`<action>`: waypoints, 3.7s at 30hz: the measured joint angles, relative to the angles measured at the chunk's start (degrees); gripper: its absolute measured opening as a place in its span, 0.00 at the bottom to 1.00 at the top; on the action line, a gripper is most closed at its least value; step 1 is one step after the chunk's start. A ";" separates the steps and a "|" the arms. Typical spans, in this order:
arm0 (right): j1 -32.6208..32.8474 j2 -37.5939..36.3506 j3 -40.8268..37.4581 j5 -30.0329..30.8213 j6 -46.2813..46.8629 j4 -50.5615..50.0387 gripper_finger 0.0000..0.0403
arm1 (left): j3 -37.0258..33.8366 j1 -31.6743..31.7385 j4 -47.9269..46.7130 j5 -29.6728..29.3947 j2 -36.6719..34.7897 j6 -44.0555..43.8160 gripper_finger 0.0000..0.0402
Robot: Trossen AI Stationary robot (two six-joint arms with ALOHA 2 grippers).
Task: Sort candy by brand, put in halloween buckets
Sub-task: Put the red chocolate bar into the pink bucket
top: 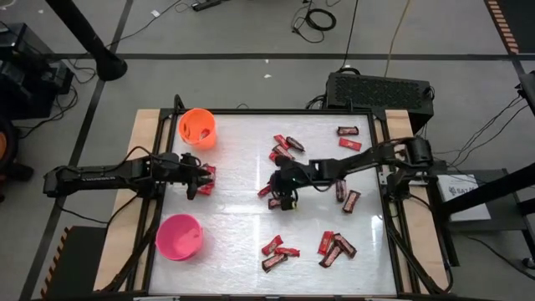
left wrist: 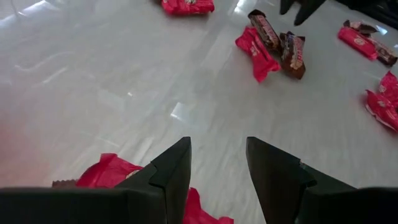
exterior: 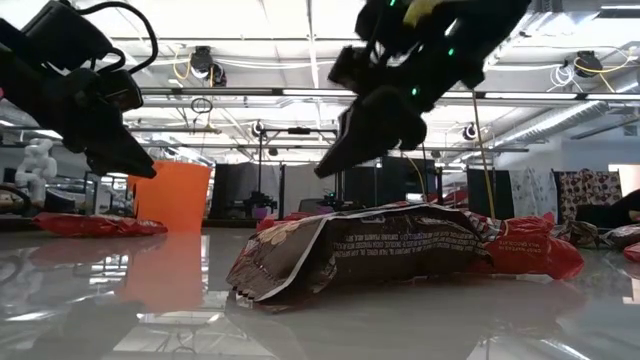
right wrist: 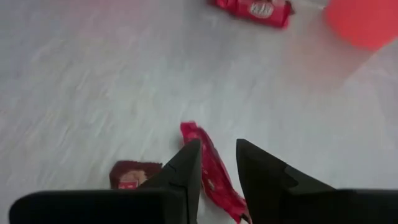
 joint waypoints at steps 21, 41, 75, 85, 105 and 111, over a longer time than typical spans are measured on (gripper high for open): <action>-3.86 7.73 0.02 -3.22 -0.42 4.54 0.23 | 0.02 0.00 -0.11 -0.11 0.00 0.02 0.40; 0.78 7.78 0.00 -3.18 2.27 26.32 0.00 | 0.02 0.00 -0.55 -0.13 0.00 0.50 0.40; -5.36 8.11 0.07 -5.93 12.11 9.48 0.61 | 0.04 0.02 -0.51 -2.91 0.00 1.52 0.40; -5.31 10.41 0.10 -5.95 12.84 7.59 0.57 | 0.07 0.01 -0.51 -3.21 0.00 1.53 0.40; -2.63 13.85 12.05 -5.88 7.28 2.65 0.02 | 0.09 0.02 -1.13 -3.37 0.00 1.55 0.40; -0.22 13.79 15.19 -6.01 4.64 2.81 0.02 | 0.08 0.02 -1.16 -3.37 0.00 1.55 0.40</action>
